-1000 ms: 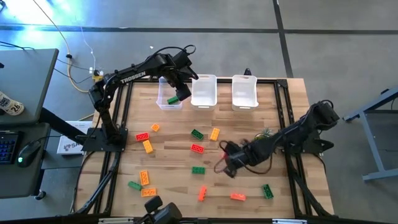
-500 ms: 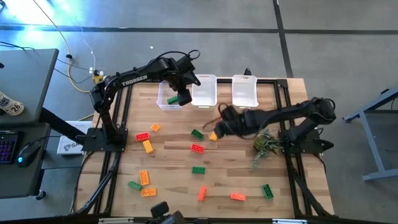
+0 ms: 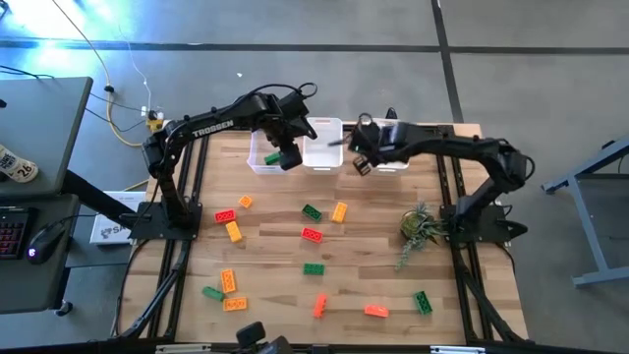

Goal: Sort & place blocks by color
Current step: Put the orange game piece into the right white bin

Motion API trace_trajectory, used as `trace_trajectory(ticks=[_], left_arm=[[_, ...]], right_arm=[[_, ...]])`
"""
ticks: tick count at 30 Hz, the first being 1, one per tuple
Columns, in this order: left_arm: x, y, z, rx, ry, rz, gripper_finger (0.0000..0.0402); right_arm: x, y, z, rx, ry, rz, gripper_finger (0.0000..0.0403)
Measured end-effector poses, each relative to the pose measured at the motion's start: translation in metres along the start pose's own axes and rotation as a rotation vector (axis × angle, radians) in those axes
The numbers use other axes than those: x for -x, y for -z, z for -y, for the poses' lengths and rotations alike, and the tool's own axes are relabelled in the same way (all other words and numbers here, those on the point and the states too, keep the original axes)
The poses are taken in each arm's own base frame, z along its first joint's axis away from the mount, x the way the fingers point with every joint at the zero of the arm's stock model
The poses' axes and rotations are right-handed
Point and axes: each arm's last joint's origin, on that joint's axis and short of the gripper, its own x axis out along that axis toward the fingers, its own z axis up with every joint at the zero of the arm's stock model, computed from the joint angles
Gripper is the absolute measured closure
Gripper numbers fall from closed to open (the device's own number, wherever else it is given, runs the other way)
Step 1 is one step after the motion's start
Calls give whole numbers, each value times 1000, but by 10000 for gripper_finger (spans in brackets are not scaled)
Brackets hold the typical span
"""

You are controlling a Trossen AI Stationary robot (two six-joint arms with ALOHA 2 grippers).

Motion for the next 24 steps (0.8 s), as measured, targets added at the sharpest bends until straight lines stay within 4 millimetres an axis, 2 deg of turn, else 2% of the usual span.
trace_trajectory(ticks=[7,13,17,24], left_arm=[[0,0,0,59,0,0,248],[0,0,0,78,0,-1,248],[0,0,0,123,0,1,248],[0,0,0,182,0,1,248]], right_arm=[[-24,-19,43,-3,-40,-106,291],[-55,-28,67,-20,-67,-216,291],[-80,-30,70,17,-96,-299,291],[-117,-28,58,114,-100,-404,291]])
